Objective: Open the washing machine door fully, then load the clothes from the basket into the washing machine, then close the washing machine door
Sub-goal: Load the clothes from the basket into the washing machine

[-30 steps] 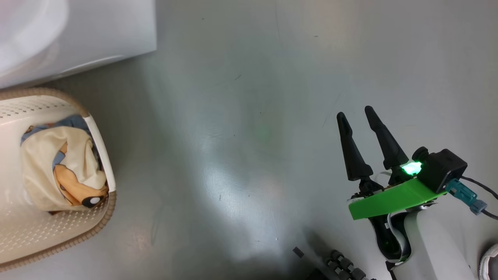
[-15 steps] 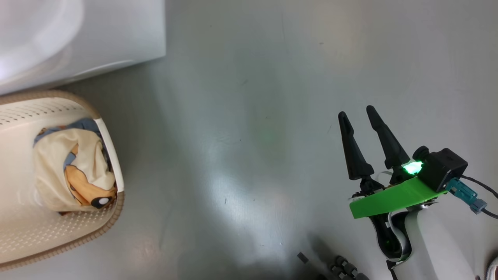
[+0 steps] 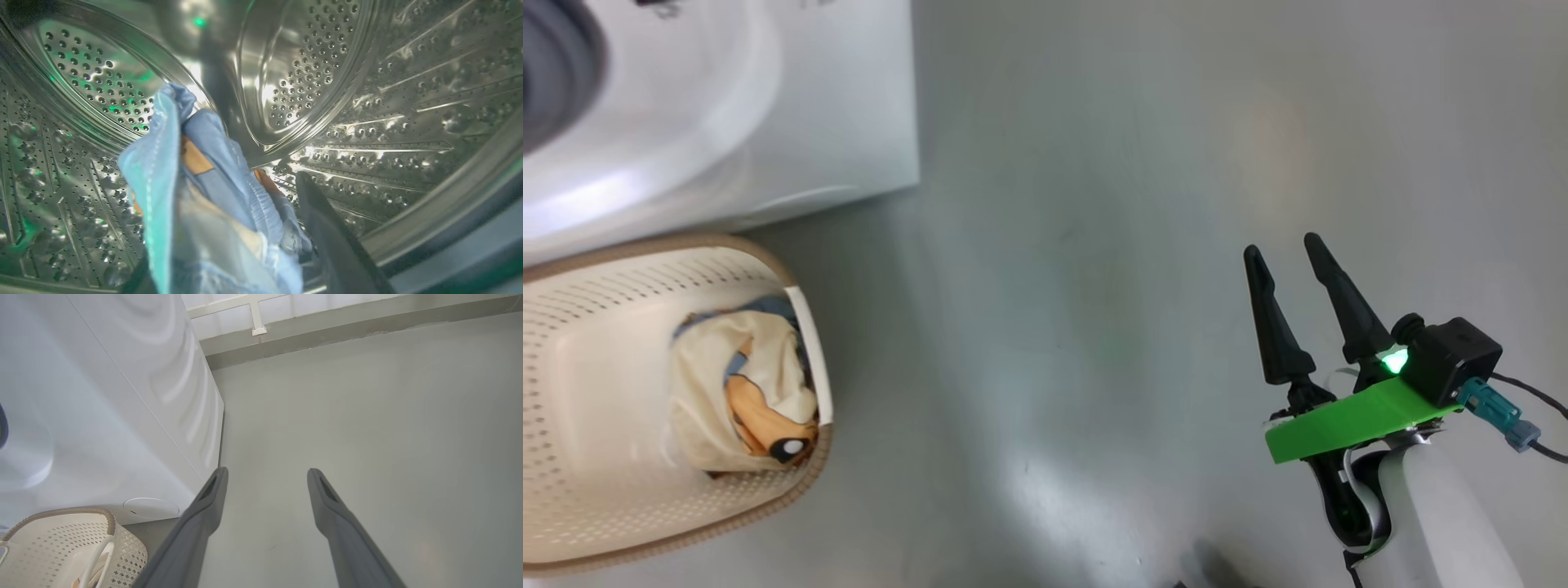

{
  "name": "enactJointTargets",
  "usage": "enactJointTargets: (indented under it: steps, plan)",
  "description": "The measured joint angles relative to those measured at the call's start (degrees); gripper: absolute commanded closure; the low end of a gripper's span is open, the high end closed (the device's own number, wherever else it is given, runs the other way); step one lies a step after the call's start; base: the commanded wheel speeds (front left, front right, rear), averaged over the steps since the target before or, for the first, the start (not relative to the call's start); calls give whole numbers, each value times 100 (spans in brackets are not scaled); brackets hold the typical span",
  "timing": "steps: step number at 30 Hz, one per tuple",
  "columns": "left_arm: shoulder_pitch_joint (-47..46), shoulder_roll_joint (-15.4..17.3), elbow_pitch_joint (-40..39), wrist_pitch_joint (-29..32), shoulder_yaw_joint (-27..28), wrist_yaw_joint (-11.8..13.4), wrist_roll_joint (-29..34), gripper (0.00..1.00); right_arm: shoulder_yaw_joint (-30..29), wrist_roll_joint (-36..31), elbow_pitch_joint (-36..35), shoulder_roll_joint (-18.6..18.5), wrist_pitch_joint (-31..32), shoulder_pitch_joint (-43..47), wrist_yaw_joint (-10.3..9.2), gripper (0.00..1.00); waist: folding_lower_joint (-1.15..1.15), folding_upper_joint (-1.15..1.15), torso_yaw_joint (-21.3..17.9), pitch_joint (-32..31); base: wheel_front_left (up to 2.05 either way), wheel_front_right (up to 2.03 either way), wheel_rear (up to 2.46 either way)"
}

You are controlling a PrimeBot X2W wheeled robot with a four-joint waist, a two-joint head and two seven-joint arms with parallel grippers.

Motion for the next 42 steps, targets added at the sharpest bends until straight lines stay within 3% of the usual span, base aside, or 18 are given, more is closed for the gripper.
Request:
enactJointTargets:
  steps: [21,31,42]
  plan:
    - [2723,-678,-1477,0,419,3,79,0,-107,-232,250,-4,0,536,0,0,0,0,626,-1417,0,0,0]
    - [4379,-1410,-2609,0,703,154,222,0,-165,-232,406,-4,0,879,0,0,0,0,905,-2118,0,0,0]
    - [5665,-1856,-3470,0,969,176,279,0,-152,-225,523,-3,0,1233,0,0,0,0,1141,-2872,0,0,0]
